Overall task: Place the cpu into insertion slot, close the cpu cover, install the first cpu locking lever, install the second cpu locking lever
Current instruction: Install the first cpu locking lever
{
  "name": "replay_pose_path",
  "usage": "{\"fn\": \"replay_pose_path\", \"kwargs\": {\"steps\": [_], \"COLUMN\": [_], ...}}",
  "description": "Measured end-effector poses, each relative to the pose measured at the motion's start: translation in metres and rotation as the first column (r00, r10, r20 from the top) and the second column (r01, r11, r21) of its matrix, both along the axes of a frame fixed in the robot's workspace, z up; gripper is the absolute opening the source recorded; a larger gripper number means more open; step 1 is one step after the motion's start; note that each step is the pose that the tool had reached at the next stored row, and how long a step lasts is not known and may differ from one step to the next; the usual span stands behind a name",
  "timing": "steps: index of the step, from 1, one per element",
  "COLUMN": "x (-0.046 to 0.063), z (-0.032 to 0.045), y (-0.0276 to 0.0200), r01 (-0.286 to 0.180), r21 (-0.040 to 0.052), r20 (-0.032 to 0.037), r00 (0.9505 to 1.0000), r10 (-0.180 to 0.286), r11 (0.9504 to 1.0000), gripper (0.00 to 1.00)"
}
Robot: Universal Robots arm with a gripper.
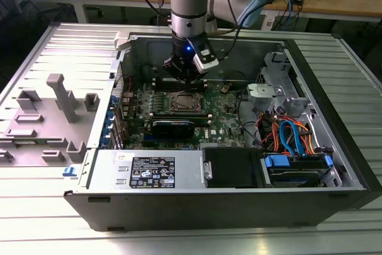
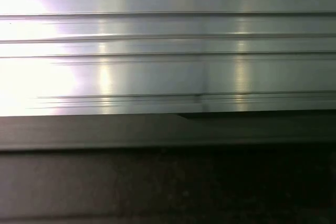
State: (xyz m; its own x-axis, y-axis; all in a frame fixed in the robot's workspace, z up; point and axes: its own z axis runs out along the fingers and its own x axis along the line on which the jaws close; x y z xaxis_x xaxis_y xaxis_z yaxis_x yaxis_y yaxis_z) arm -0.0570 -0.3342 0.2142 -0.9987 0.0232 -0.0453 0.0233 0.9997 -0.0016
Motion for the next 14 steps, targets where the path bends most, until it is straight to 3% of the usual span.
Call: {"fn": "replay_pose_path", "kwargs": {"steps": [7, 14], "x": [0.0039, 0.0052], "z": [-0.0011, -0.0013], "y": [-0.0001, 0.0], "r01": [-0.005, -0.052], "r21": [-0.004, -0.004], "r20": [-0.0001, -0.0001], "r00": [1.0, 0.9986], "r10": [0.005, 0.052], "r11": [1.0, 0.9986], "gripper": [0.11, 0.11]}}
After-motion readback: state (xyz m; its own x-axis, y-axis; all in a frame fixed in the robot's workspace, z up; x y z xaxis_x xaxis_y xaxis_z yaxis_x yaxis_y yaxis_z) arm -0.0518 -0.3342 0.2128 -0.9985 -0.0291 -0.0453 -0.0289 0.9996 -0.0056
